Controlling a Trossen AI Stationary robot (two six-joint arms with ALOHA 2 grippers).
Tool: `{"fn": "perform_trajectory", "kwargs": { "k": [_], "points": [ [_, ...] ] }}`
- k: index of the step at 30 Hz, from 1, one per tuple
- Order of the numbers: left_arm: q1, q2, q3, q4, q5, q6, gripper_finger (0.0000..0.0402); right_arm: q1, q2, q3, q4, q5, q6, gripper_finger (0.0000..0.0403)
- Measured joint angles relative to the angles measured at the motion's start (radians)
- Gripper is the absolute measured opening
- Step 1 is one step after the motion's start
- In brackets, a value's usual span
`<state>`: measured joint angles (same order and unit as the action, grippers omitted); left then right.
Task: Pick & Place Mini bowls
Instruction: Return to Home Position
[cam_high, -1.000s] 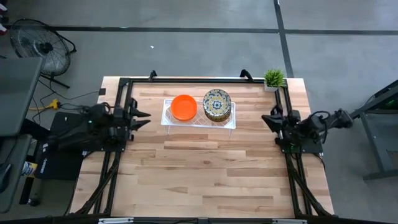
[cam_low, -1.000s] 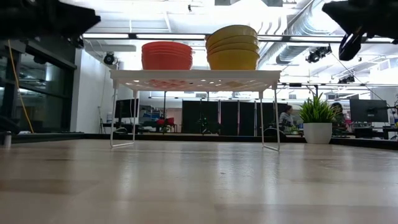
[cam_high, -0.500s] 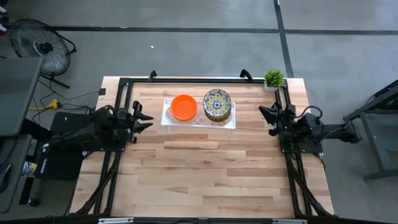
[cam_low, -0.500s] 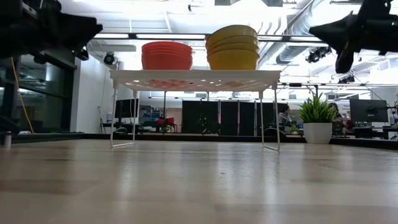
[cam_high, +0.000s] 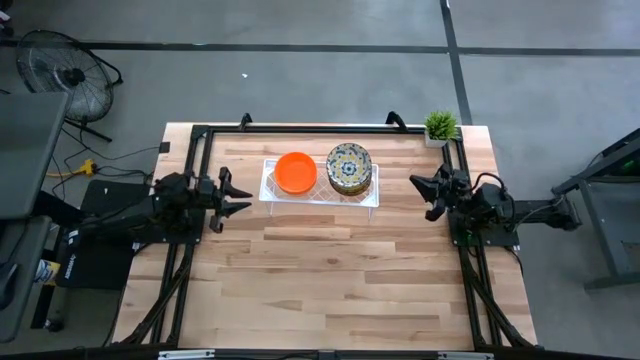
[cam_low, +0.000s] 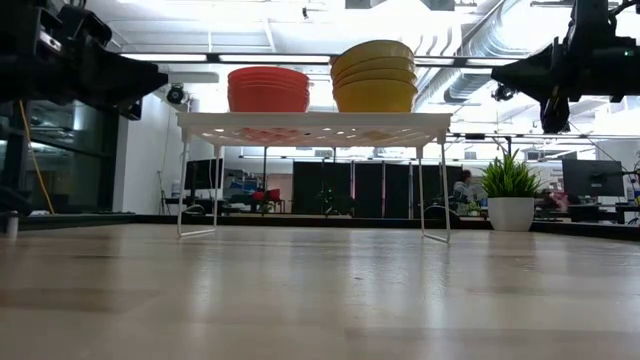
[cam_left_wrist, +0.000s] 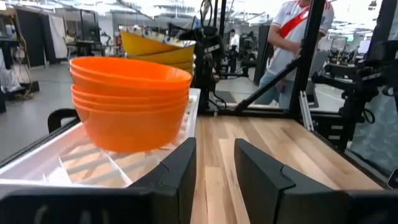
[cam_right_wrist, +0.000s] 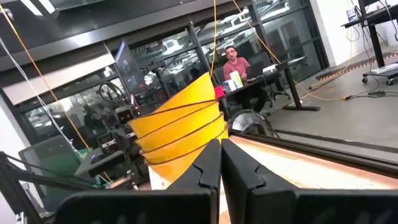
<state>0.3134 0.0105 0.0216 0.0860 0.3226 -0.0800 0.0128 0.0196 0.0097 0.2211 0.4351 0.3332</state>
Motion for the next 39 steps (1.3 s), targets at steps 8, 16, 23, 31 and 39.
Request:
{"fn": "perform_trajectory", "kwargs": {
  "k": [8,16,23,31,39],
  "points": [
    [0.000,0.000,-0.001,-0.040,-0.001,0.000,0.0106,0.000,0.000,0.000,0.000,0.000,0.000,0.0000],
    [0.000,0.000,-0.001,-0.040,-0.003,0.000,0.0106,0.000,0.000,0.000,0.001,0.000,0.000,0.0000],
    [0.000,0.000,-0.002,-0.040,-0.003,0.000,0.0106,0.000,0.000,0.000,0.001,0.000,0.000,0.0000],
    [0.000,0.000,-0.002,-0.040,-0.002,0.000,0.0106,0.000,0.000,0.000,0.001,0.000,0.000,0.0000],
    [0.000,0.000,-0.002,-0.040,0.000,0.000,0.0106,0.000,0.000,0.000,0.001,0.000,0.000,0.0000]
  ]
}}
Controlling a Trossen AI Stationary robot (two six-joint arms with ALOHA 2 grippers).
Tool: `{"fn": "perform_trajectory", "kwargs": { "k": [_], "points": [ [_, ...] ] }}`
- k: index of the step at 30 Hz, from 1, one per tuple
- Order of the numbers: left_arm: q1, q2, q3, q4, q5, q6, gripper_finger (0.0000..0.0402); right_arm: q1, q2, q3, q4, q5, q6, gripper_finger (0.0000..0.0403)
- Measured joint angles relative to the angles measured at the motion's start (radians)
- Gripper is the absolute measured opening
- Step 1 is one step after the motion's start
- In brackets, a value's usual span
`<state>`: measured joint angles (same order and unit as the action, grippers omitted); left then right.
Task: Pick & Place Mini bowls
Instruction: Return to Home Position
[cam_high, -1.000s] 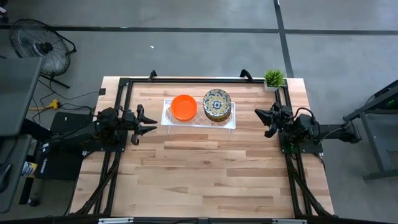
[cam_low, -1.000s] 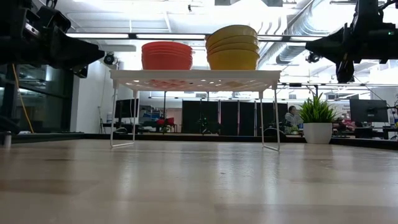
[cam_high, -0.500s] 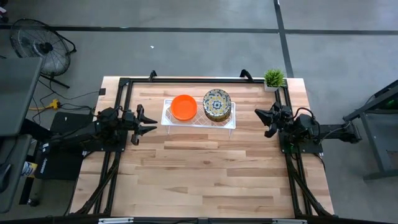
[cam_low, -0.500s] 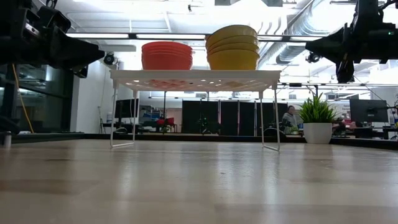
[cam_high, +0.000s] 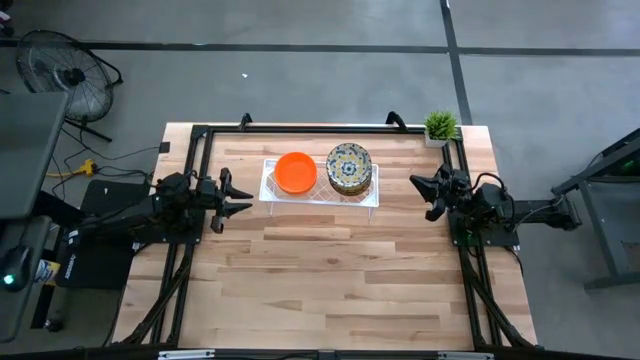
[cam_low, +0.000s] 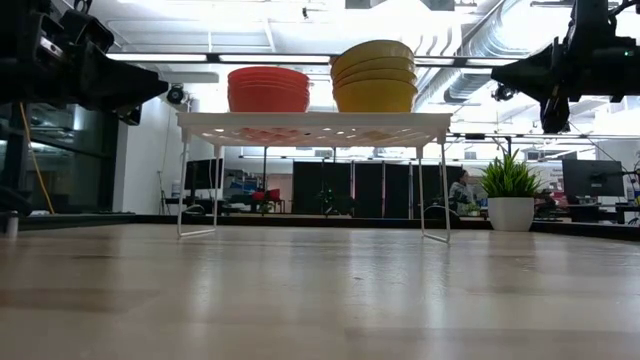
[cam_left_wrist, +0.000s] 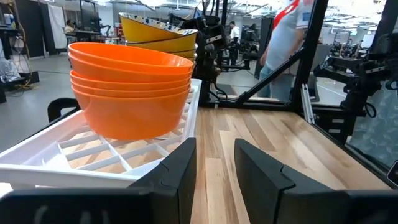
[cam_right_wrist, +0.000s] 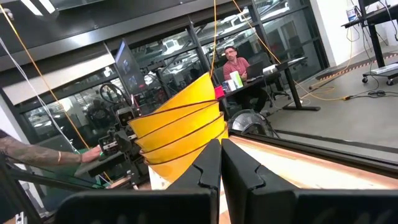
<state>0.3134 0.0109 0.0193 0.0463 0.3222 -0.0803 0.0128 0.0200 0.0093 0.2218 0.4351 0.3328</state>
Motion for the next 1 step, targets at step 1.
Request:
{"fn": "perform_trajectory", "kwargs": {
  "k": [1],
  "points": [
    [0.000,0.000,0.000,0.000,0.001,0.000,0.0106,0.000,0.000,0.000,0.000,0.000,0.000,0.0000]
  ]
}}
